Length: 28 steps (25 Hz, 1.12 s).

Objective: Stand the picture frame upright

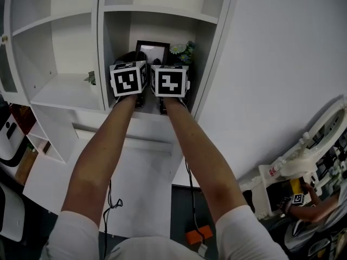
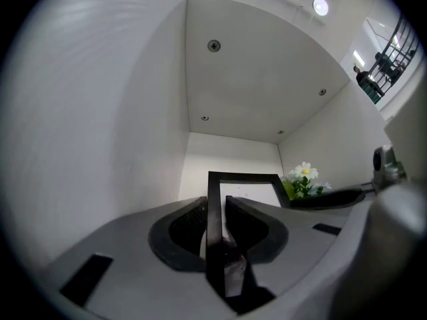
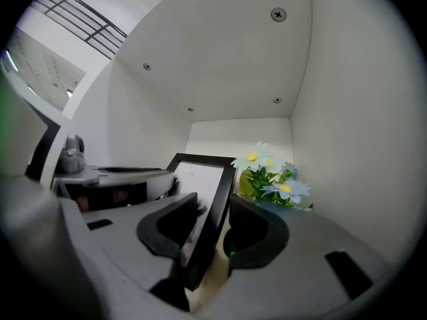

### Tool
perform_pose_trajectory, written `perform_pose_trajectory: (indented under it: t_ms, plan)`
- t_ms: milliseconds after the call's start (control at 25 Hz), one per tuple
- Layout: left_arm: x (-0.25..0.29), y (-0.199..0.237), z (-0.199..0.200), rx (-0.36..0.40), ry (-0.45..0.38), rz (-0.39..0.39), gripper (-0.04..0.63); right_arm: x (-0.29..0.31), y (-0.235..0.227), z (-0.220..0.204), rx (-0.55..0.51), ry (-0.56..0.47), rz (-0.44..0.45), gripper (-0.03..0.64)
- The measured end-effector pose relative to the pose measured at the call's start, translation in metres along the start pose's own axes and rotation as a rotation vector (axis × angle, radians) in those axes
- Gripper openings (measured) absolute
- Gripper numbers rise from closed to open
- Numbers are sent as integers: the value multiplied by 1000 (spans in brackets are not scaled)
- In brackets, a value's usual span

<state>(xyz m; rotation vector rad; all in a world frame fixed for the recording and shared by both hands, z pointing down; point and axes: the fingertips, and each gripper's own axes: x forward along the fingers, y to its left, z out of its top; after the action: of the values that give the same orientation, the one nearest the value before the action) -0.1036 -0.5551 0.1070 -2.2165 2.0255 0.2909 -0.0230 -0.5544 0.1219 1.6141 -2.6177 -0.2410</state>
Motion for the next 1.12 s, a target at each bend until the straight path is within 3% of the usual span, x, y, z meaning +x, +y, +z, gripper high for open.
perform_pose_trajectory:
  t_ms: [800,1120]
  plan:
    - [31,2,-9,54,21,-24,84,15,-5,-9,-156,46,-53,140]
    - [28,4,-3,145,-13,39,75,12,-6,-9,-130,33,-31,139]
